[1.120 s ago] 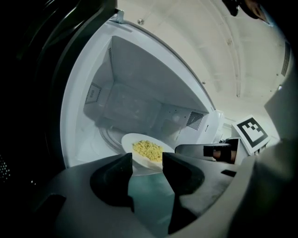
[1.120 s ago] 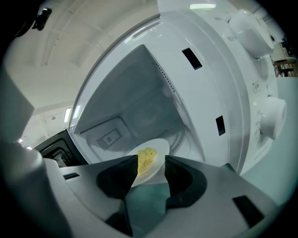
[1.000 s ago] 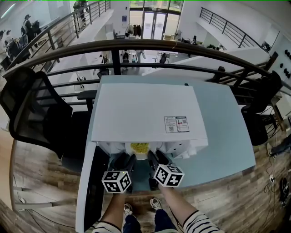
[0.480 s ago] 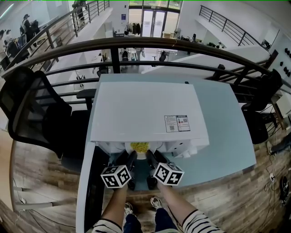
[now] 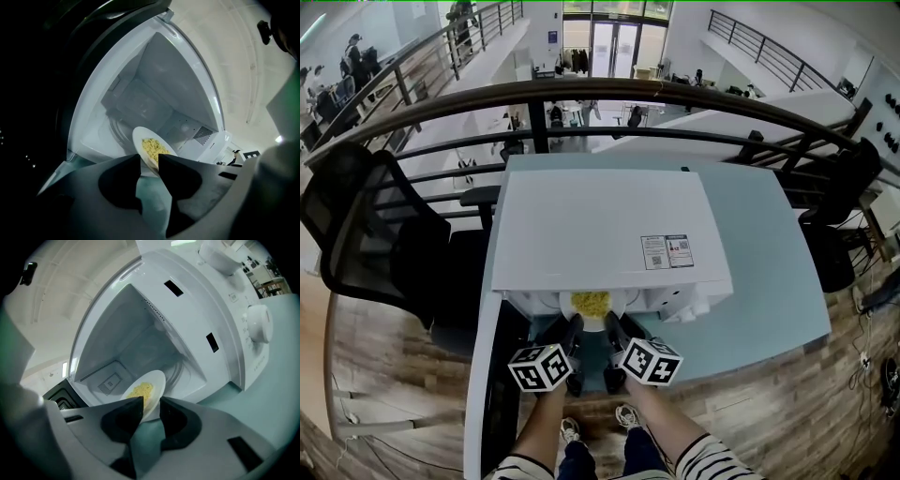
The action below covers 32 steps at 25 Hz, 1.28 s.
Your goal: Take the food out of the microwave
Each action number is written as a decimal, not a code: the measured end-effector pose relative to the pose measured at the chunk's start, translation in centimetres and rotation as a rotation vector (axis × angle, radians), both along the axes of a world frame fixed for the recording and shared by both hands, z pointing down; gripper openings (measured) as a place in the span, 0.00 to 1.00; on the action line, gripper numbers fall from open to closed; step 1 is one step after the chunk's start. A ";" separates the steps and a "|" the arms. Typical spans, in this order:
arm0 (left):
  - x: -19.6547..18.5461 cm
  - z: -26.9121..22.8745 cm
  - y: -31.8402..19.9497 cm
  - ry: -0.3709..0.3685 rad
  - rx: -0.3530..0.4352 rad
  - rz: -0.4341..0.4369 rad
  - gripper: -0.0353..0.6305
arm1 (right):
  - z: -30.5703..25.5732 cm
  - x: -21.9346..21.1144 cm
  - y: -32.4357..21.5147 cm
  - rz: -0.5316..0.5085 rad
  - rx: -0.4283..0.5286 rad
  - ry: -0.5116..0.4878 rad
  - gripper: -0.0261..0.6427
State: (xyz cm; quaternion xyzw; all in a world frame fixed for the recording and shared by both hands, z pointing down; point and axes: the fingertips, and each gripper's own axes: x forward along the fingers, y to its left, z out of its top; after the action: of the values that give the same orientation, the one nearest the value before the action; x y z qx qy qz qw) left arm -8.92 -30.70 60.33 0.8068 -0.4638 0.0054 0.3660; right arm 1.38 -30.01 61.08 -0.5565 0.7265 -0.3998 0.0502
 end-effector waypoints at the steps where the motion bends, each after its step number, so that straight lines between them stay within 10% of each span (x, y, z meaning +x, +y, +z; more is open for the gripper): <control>1: -0.1 -0.1 0.3 -0.003 -0.001 0.003 0.25 | -0.2 -0.1 0.2 0.003 0.002 0.000 0.22; 32: 0.8 -4.5 10.8 0.015 0.037 0.191 0.21 | -4.5 0.9 12.8 0.238 0.056 -0.002 0.19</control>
State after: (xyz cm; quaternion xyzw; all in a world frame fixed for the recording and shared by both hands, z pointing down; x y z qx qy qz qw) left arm -8.12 -19.95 55.84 0.8541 -0.3819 0.0259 0.3522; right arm 2.29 -17.25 56.59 -0.6370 0.6661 -0.3711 0.1134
